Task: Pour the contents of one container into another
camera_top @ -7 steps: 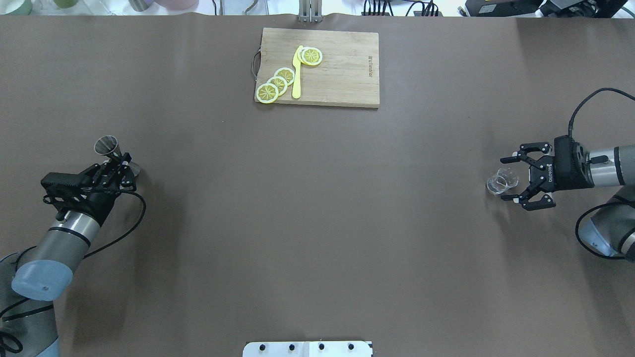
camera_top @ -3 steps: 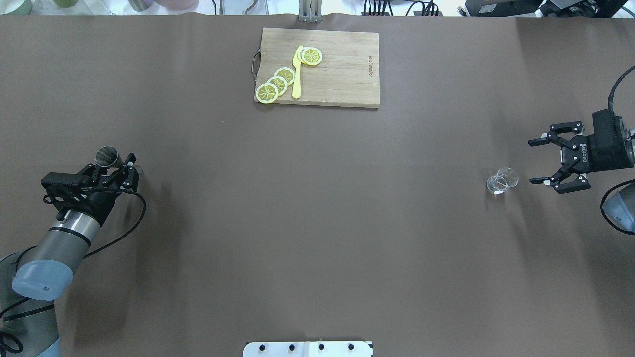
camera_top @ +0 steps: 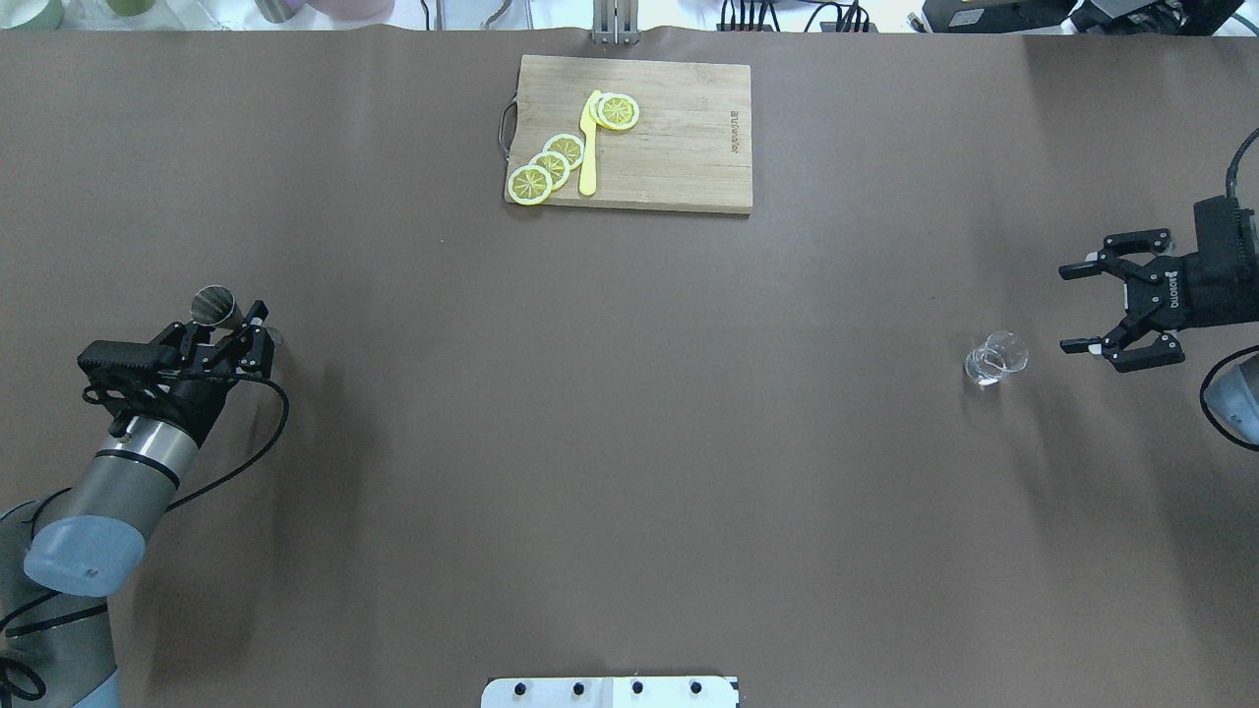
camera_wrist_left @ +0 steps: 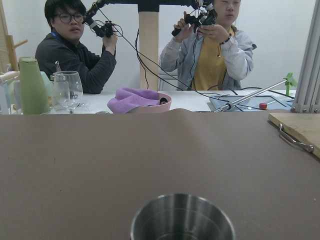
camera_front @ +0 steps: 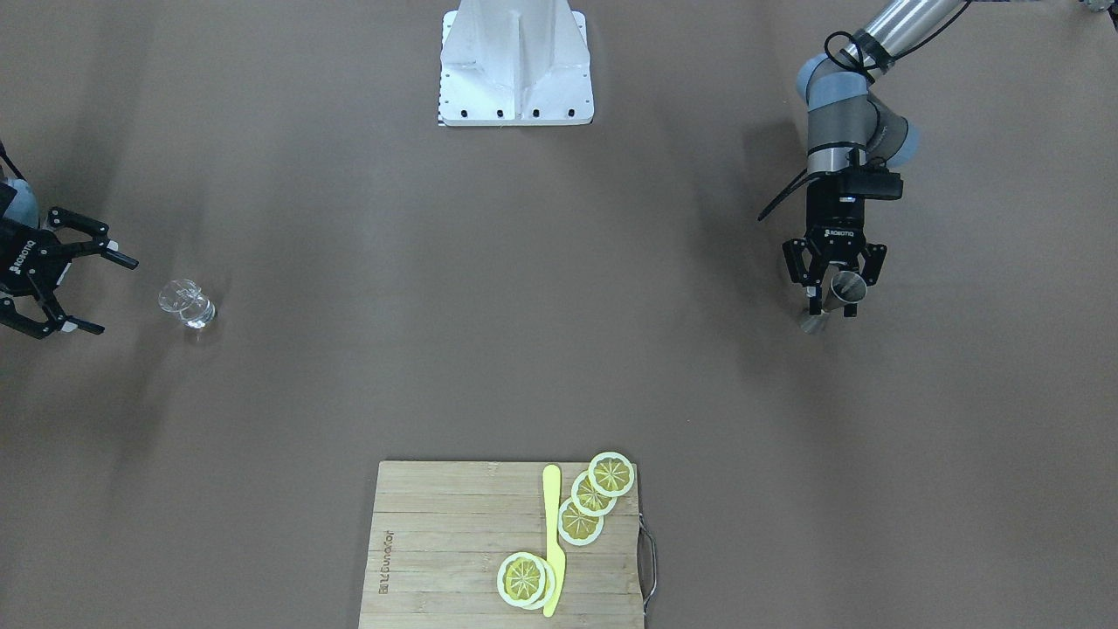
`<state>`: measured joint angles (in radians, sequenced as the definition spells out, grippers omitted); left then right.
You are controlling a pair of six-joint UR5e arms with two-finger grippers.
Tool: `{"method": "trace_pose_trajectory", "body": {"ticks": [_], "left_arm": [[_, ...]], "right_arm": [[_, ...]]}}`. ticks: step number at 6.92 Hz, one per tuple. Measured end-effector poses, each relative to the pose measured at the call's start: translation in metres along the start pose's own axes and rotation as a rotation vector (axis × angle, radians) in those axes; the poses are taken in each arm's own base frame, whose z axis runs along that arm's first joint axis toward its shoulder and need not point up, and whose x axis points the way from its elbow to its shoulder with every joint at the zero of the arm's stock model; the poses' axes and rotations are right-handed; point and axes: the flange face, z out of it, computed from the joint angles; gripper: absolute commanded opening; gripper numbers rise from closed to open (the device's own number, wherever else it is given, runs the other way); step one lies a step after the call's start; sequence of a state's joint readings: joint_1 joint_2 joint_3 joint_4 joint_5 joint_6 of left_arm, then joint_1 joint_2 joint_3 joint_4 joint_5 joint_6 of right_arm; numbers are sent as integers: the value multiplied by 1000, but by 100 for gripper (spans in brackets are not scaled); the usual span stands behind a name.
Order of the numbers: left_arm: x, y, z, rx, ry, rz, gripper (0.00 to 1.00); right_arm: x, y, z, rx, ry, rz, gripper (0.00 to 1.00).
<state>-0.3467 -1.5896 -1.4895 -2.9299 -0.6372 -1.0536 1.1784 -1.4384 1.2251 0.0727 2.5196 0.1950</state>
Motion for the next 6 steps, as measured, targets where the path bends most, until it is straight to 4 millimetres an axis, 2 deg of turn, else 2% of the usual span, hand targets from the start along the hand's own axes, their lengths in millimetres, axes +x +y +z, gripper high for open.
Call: {"method": "trace_pose_trajectory", "body": {"ticks": [2, 4, 6], "left_arm": [[-9, -1, -6, -3, -5, 9, 70], [-11, 0, -12, -11, 1, 12, 92], [-5, -5, -15, -9, 12, 0, 94]], "right_arm": [[32, -26, -27, -79, 97, 174, 100], [58, -46, -49, -170, 192, 366, 100], [80, -60, -68, -280, 349, 589, 100]]}}
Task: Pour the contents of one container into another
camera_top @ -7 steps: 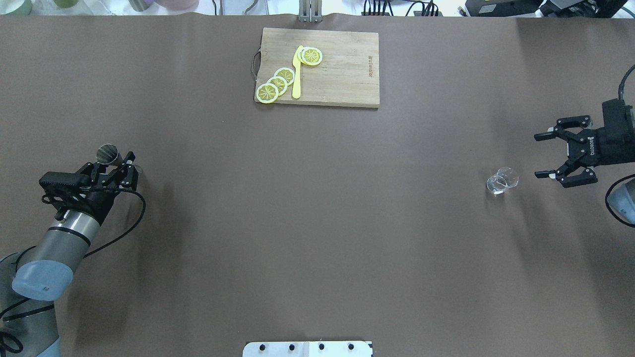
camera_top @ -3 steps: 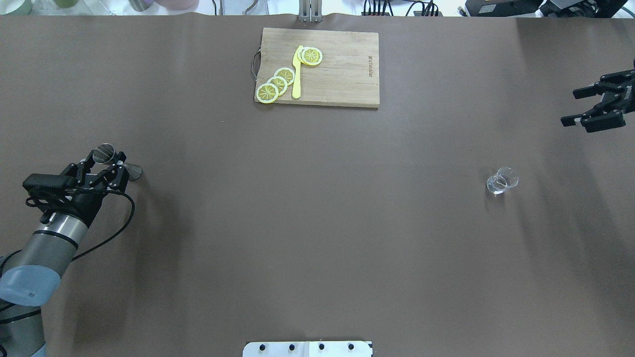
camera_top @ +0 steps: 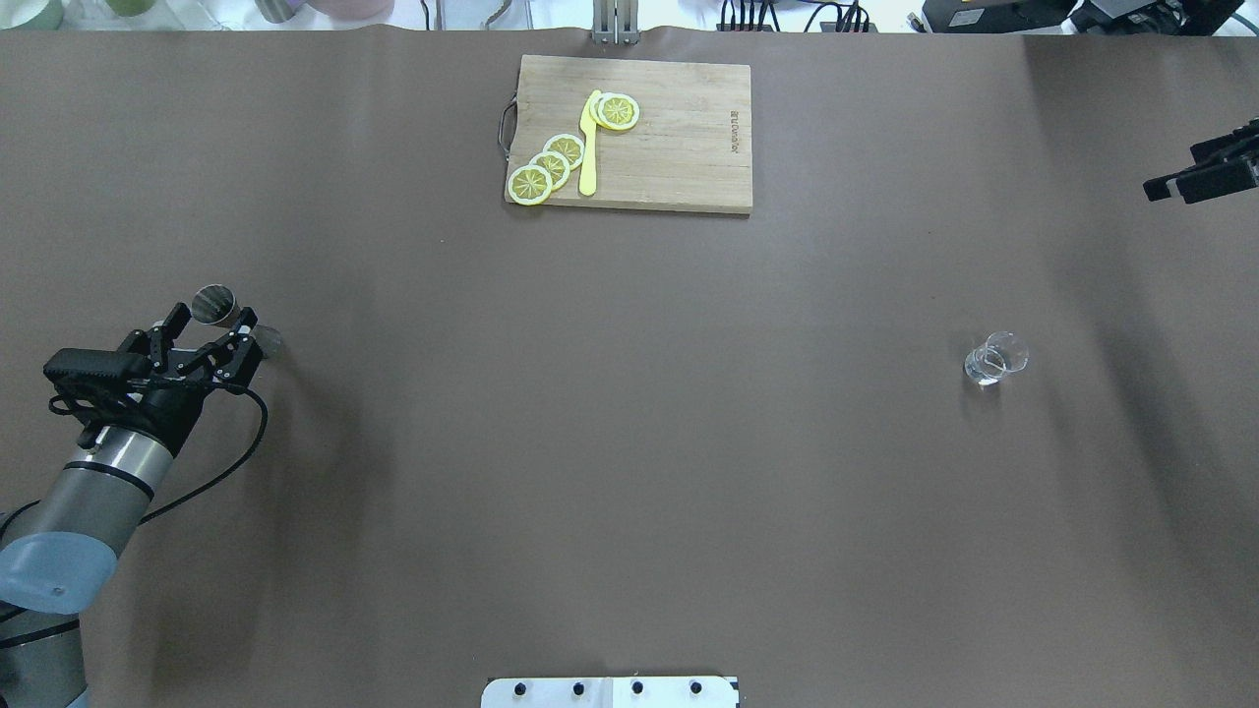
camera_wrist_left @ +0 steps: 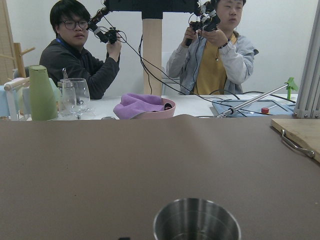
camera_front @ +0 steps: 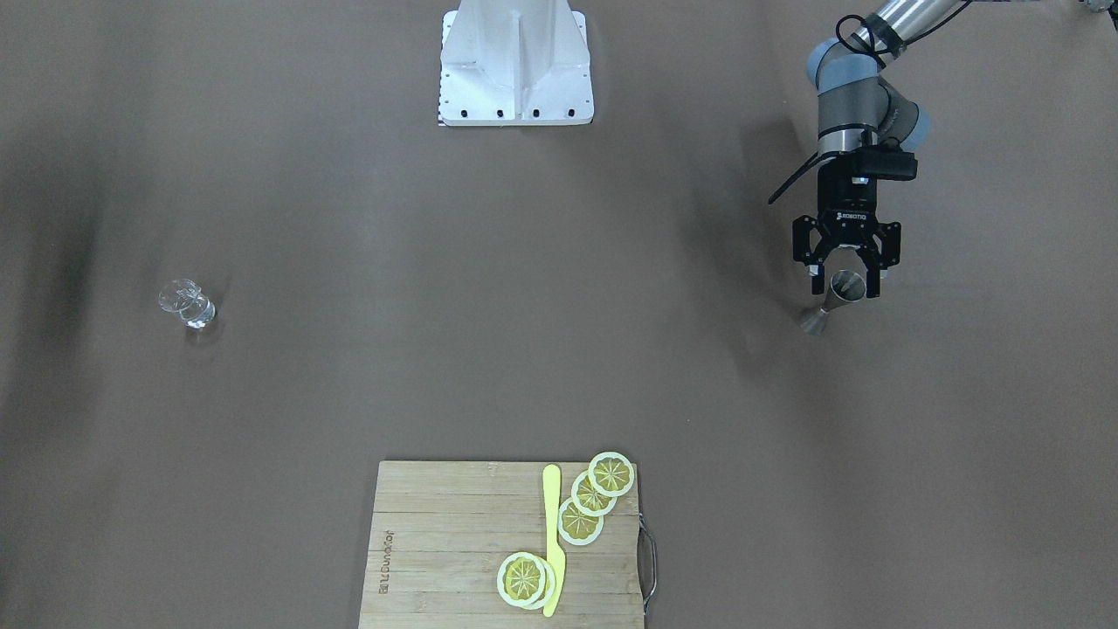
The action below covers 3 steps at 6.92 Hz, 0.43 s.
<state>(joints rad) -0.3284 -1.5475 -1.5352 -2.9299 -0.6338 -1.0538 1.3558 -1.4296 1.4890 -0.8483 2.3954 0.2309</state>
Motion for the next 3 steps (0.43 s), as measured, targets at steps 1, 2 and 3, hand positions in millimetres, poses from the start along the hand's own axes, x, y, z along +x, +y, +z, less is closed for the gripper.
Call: {"method": "trace_pose_trajectory", "body": {"ticks": [1, 2, 3], "left_arm": [[3, 0, -2, -3, 6, -3, 94], [8, 2, -6, -11, 18, -7, 94], [17, 3, -12, -21, 37, -14, 94]], "right_arm": [[16, 0, -9, -45, 68, 135, 100], [34, 5, -21, -71, 120, 262, 100], [51, 15, -32, -106, 156, 381, 100]]}}
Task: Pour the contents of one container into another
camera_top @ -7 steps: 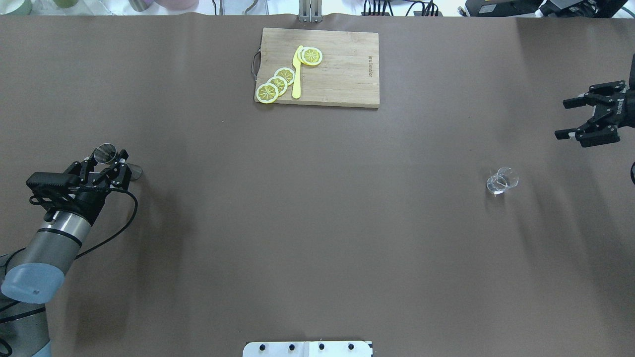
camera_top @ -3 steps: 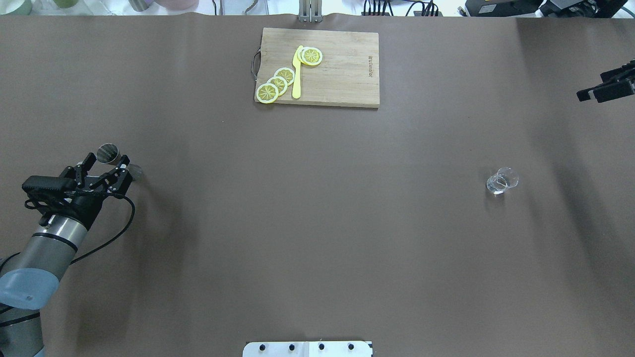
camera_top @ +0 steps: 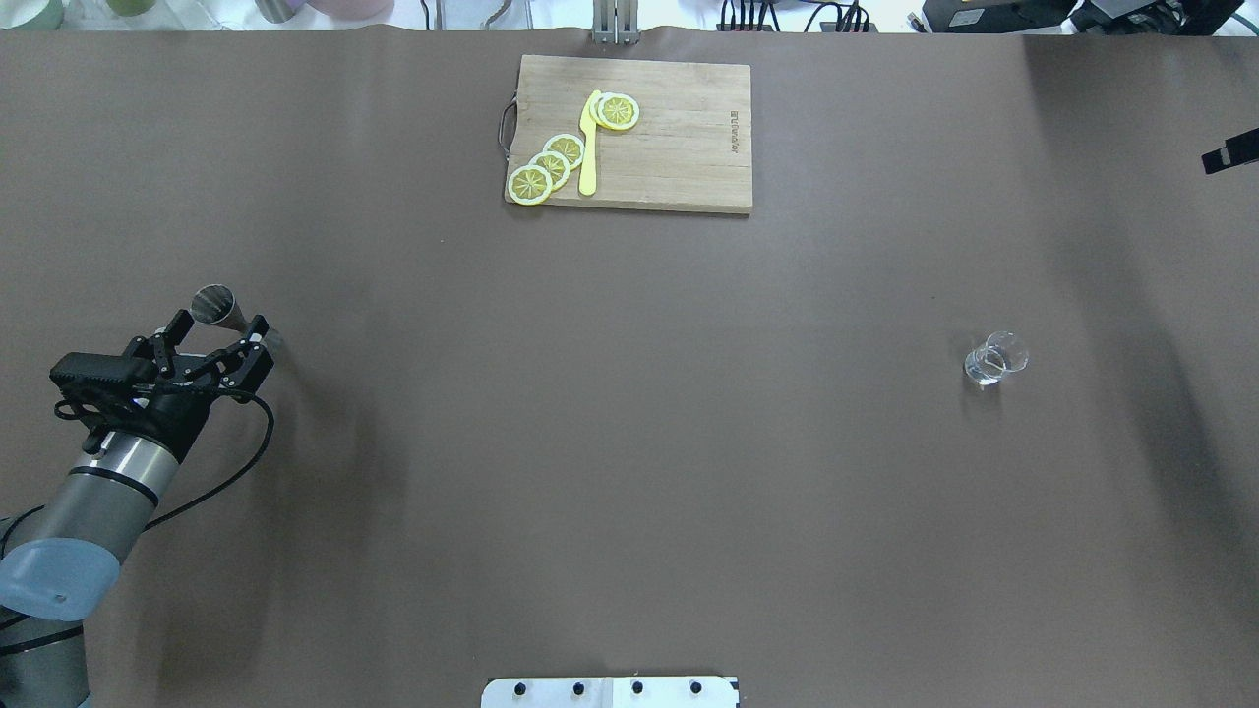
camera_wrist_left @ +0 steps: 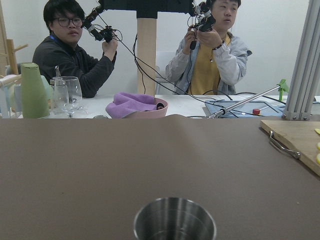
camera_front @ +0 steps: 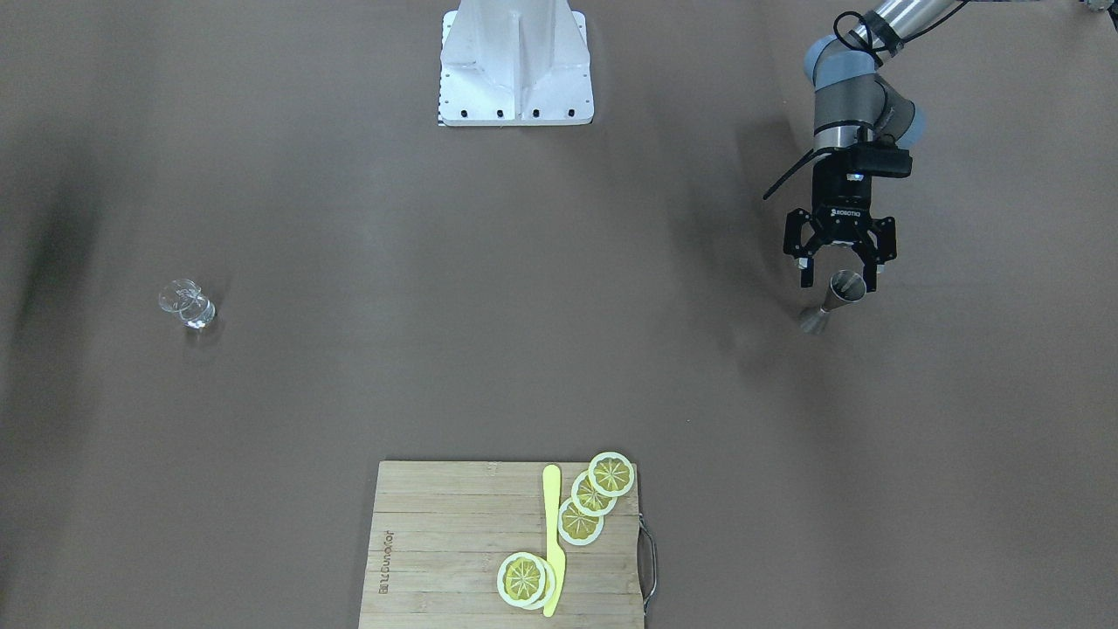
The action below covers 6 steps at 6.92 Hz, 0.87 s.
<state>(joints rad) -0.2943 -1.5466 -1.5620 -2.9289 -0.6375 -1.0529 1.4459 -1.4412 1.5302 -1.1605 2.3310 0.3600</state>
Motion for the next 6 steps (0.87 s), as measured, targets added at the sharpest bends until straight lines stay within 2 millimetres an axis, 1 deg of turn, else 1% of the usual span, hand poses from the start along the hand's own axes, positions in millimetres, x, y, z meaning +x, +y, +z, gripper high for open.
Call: {"method": "trace_pose_trajectory", "body": {"ticks": [1, 2, 3, 4, 5, 6], "left_arm": [[5, -1, -9, -13, 19, -6, 94], [1, -7, -22, -32, 36, -8, 94], [-5, -16, -36, -58, 56, -11, 94], [-9, -26, -47, -78, 73, -16, 93], [-12, -34, -54, -92, 85, -20, 88], [-18, -43, -63, -111, 95, -20, 87]], "right_arm": [[16, 8, -6, -55, 46, 100, 100], [25, 15, -14, -101, 103, 174, 100], [31, 21, -30, -130, 151, 235, 100], [36, 36, -47, -142, 175, 276, 100], [39, 57, -59, -145, 183, 294, 100], [41, 78, -65, -149, 185, 304, 100]]}}
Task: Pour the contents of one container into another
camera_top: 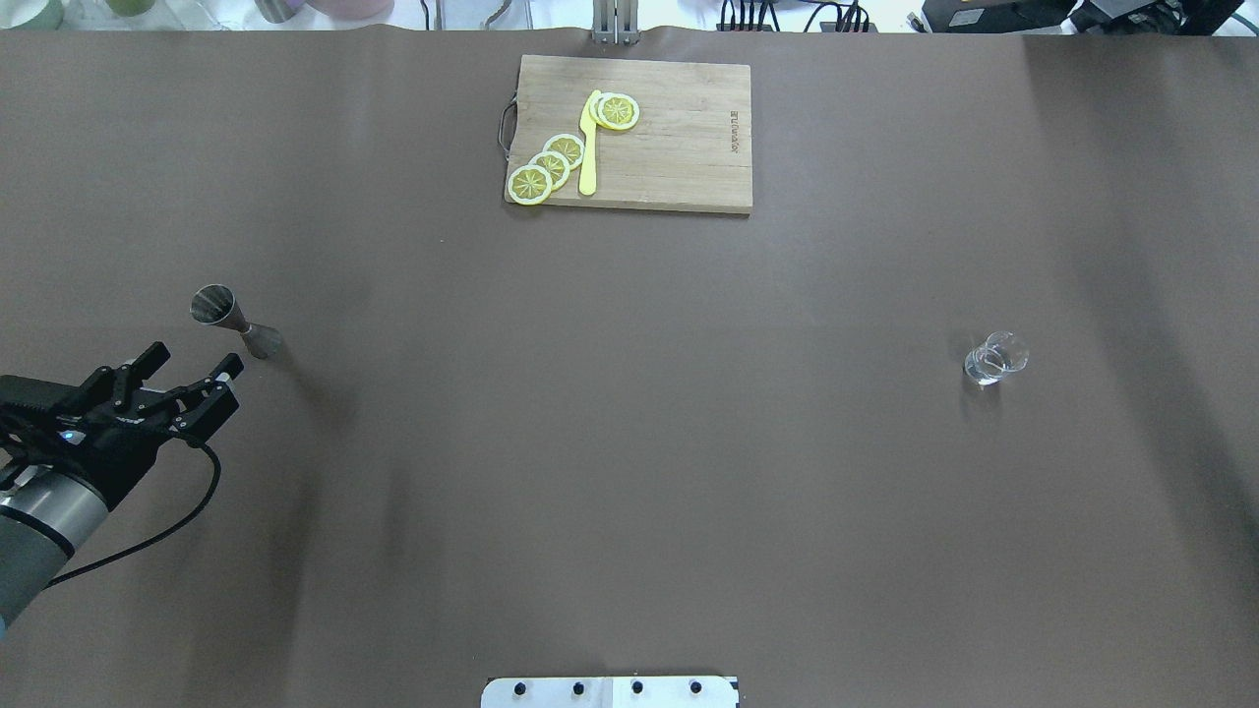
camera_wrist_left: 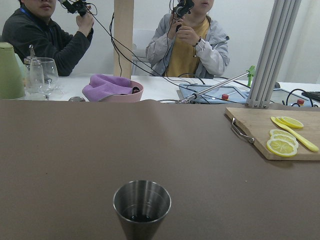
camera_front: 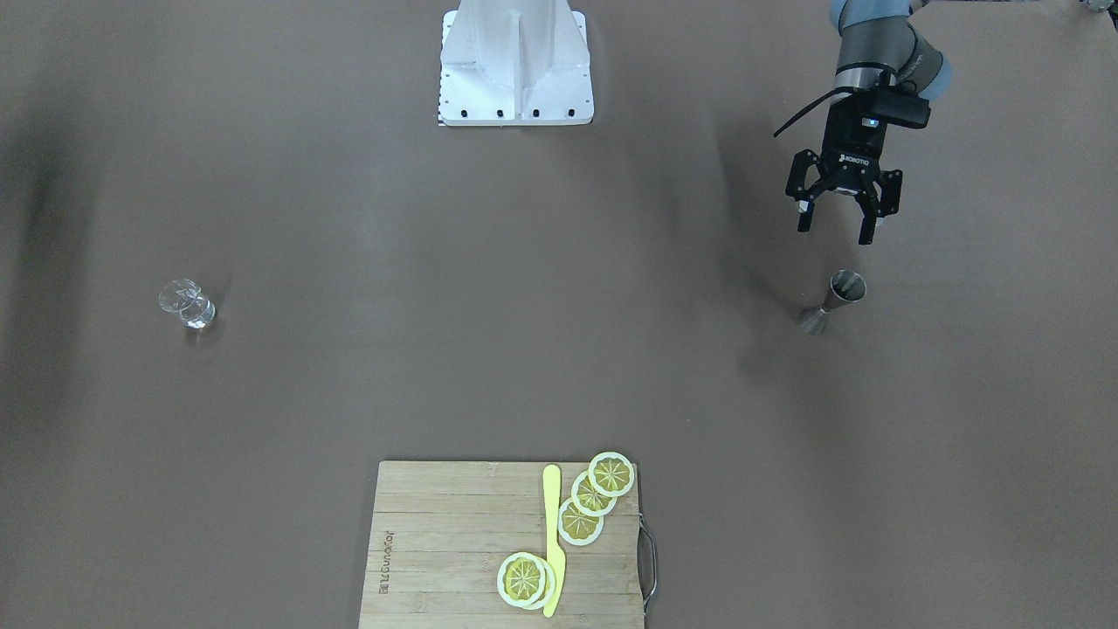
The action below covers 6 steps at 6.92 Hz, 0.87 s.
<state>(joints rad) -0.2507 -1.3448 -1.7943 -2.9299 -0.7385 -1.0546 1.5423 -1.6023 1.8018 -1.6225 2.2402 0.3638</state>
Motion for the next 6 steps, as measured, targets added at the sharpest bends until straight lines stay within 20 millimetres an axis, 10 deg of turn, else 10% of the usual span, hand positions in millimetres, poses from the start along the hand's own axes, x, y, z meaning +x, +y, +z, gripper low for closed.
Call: {"method": "trace_pose_trajectory", "body": {"ticks": [3, 6], "left_arm": [[-25, -21, -11, -90, 15, -1, 82], [-68, -60, 24, -298, -57, -33, 83]], "right_arm": [[10, 11, 6, -18, -1, 19, 100], [1, -8, 5, -14, -8, 14, 100]]}}
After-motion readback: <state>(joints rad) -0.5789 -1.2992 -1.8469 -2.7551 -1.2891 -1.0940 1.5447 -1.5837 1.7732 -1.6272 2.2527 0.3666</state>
